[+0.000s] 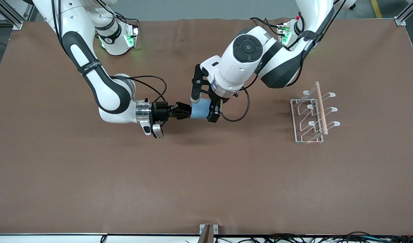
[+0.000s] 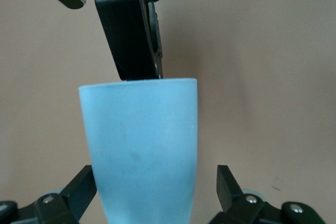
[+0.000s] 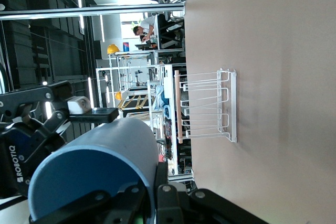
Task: Hang cup on cup holder
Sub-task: 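Grasp the cup's base with the left gripper beside the right gripper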
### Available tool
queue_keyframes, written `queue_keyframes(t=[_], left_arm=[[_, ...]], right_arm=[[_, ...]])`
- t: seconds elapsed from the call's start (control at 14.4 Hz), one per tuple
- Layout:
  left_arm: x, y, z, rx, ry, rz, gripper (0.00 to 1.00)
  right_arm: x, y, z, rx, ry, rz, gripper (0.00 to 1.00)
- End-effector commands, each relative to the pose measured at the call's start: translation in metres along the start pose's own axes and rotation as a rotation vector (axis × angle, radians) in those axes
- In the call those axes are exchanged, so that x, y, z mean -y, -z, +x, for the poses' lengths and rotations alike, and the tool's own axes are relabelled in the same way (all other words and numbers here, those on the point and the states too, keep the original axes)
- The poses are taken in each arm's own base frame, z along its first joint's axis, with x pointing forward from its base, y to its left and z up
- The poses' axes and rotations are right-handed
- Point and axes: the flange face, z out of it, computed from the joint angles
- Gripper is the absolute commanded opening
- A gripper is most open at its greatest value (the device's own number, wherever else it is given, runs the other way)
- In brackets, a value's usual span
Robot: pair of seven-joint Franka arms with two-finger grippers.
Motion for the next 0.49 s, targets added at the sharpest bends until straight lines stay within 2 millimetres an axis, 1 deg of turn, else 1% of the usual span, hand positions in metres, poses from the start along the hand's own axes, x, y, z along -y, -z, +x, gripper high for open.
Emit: queue_keyframes(t=[0.0, 0.14, 0.21, 0.28, 0.35, 0.42], left_arm=[[0.0032, -0.0042, 0.0062, -0.021, 0.005, -0.004, 1.0], [0.0031, -0.006, 0.0057, -0.019, -0.009, -0.006, 0.99], [0.0034, -0.007, 0.0054, -0.017, -0.011, -0.006, 0.97], [0.0037, -0.009, 0.0049, -0.016, -0.01, -0.009, 0.92], [0.0037, -0.0091, 0.0049, -0.016, -0.015, -0.009, 0.81], [0.0037, -0.0091, 0.0049, -0.016, -0.019, -0.009, 0.66]], right_arm=[[0.0016, -0.0054, 0.001, -0.015, 0.012, 0.025, 0.01], [0.0016, -0.0054, 0.001, -0.015, 0.012, 0.025, 0.01], [0.0016, -0.0046, 0.0016, -0.017, 0.011, 0.026, 0.01], [0.0017, -0.0054, 0.0011, -0.016, 0.012, 0.026, 0.01], [0.0016, -0.0046, 0.0016, -0.017, 0.011, 0.026, 0.01], [0.0017, -0.0054, 0.0011, -0.016, 0.012, 0.026, 0.01]])
